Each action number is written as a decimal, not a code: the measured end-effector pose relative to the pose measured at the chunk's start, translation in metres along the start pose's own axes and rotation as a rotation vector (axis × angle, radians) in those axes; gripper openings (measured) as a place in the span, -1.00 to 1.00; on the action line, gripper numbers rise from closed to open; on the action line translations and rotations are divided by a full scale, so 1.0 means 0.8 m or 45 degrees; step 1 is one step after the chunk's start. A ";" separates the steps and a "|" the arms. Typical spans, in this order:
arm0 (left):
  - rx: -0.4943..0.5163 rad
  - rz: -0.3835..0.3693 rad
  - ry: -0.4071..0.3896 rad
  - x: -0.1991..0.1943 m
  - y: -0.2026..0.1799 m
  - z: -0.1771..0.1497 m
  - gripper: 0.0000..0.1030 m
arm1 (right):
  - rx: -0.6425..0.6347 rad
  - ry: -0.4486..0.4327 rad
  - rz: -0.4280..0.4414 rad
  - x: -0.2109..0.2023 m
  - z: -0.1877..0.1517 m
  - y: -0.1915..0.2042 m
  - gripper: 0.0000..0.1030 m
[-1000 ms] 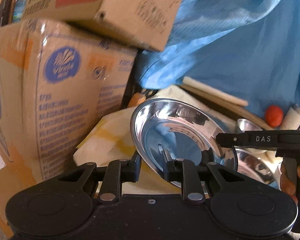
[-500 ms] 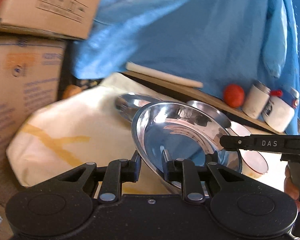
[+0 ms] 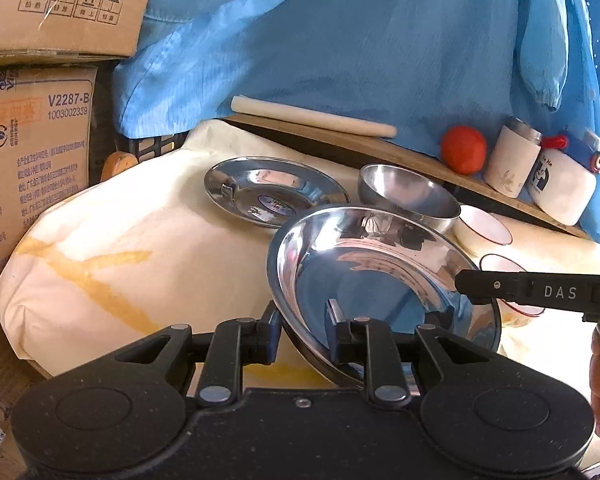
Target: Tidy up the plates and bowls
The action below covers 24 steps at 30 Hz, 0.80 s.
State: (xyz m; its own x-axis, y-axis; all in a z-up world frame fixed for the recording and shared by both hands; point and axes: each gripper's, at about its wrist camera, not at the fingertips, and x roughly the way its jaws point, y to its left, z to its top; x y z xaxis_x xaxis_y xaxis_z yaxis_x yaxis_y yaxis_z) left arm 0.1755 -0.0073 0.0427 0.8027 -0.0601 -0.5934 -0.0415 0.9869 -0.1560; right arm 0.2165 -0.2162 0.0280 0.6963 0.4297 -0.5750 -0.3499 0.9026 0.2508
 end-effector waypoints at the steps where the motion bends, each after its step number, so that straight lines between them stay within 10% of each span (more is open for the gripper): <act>1: 0.006 0.003 0.000 0.000 -0.001 0.000 -0.49 | -0.003 0.000 -0.001 0.000 0.000 0.001 -0.68; 24: 0.116 0.026 0.024 0.015 -0.010 -0.009 -0.39 | -0.212 -0.045 -0.161 0.006 -0.008 0.023 -0.47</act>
State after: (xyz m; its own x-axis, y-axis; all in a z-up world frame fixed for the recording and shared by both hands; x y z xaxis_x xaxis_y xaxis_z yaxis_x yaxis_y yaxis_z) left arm 0.1810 -0.0169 0.0309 0.7908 -0.0414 -0.6106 -0.0032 0.9974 -0.0717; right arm 0.2093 -0.1981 0.0251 0.7616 0.3168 -0.5653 -0.3552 0.9337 0.0447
